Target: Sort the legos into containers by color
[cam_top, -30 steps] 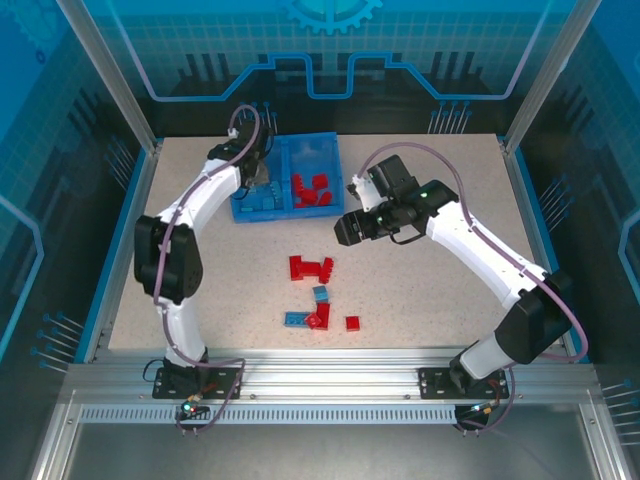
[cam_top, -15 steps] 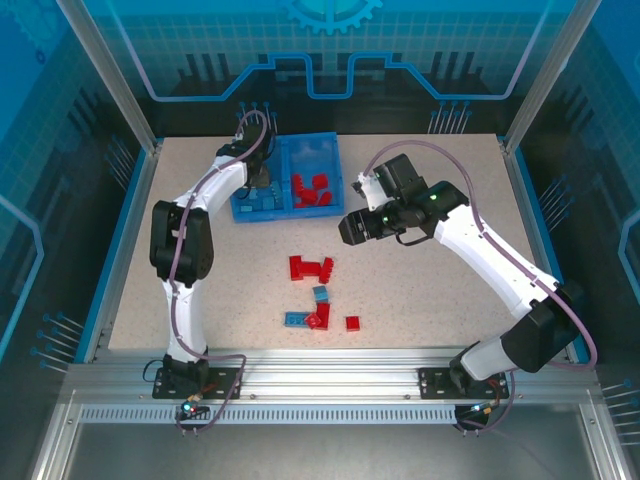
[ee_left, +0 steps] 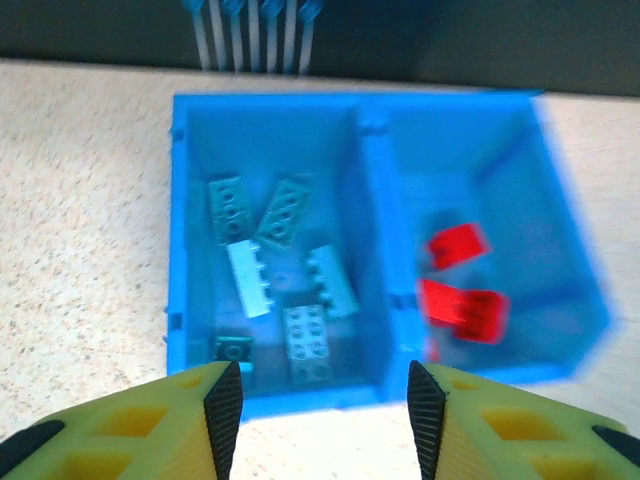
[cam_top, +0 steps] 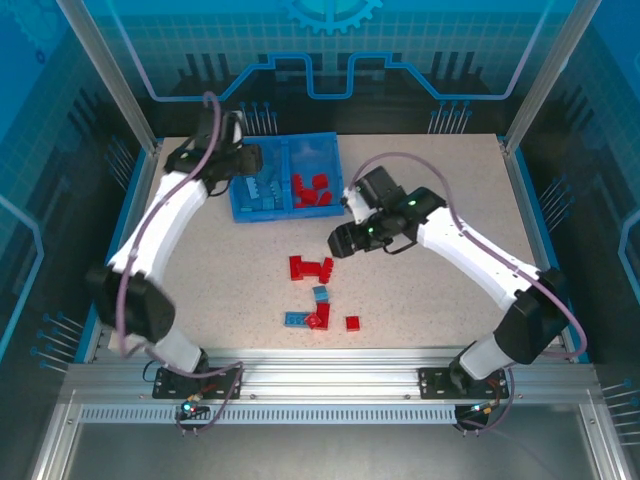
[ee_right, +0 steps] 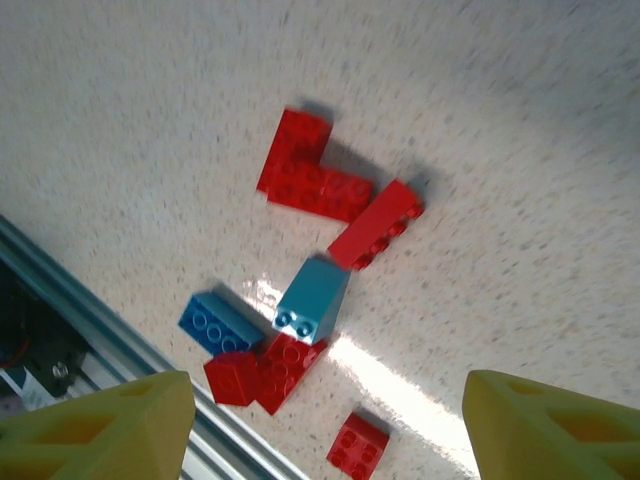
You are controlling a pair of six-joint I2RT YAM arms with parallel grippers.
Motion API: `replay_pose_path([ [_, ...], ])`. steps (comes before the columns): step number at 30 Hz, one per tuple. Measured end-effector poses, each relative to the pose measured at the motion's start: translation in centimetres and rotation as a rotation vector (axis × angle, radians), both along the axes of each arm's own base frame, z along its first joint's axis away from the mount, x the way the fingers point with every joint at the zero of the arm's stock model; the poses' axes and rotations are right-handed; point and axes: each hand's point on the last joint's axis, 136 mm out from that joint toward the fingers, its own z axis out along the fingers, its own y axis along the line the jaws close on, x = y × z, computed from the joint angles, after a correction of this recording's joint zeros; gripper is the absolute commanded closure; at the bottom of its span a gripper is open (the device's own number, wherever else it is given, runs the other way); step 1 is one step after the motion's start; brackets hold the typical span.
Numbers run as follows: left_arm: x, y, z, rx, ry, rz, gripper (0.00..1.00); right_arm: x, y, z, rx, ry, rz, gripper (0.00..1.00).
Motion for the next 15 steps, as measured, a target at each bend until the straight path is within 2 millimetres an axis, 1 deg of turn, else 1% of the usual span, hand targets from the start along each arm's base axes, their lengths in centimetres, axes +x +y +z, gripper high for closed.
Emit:
replay_pose_path([
  [1, -1.7, -0.4, 1.6, -0.015, -0.049, -0.051, 0.47, -0.6, 0.5, -0.9, -0.017, 0.02, 0.021, 0.26],
  [2, -3.3, -0.8, 2.5, -0.023, -0.088, -0.096, 0.47, -1.2, 0.9, -1.8, -0.034, 0.04, 0.04, 0.25],
  [4, -6.5, -1.4, 3.0, -0.024, -0.138, -0.189, 0.44, -2.1, 1.5, -3.6, -0.07, 0.077, 0.069, 0.25],
  [5, -7.9, -1.8, 2.7, -0.022, -0.151, -0.237, 0.41, -2.4, 1.8, -4.4, -0.086, 0.095, 0.078, 0.25],
  [7, -10.3, -2.4, 1.0, -0.012, -0.149, -0.321, 0.36, -2.3, 2.0, -5.9, -0.116, 0.122, 0.081, 0.25],
  [11, -14.4, -3.4, -3.5, 0.002, -0.114, -0.461, 0.31, -1.4, 1.9, -8.7, -0.186, 0.151, 0.062, 0.26],
  [13, -16.0, -3.8, -4.9, -0.007, -0.105, -0.513, 0.26, -0.7, 2.3, -9.7, -0.201, 0.157, 0.057, 0.27],
  [15, -16.9, -4.4, -5.2, -0.018, -0.11, -0.565, 0.18, 0.3, 3.0, -10.5, -0.2, 0.156, 0.052, 0.27],
])
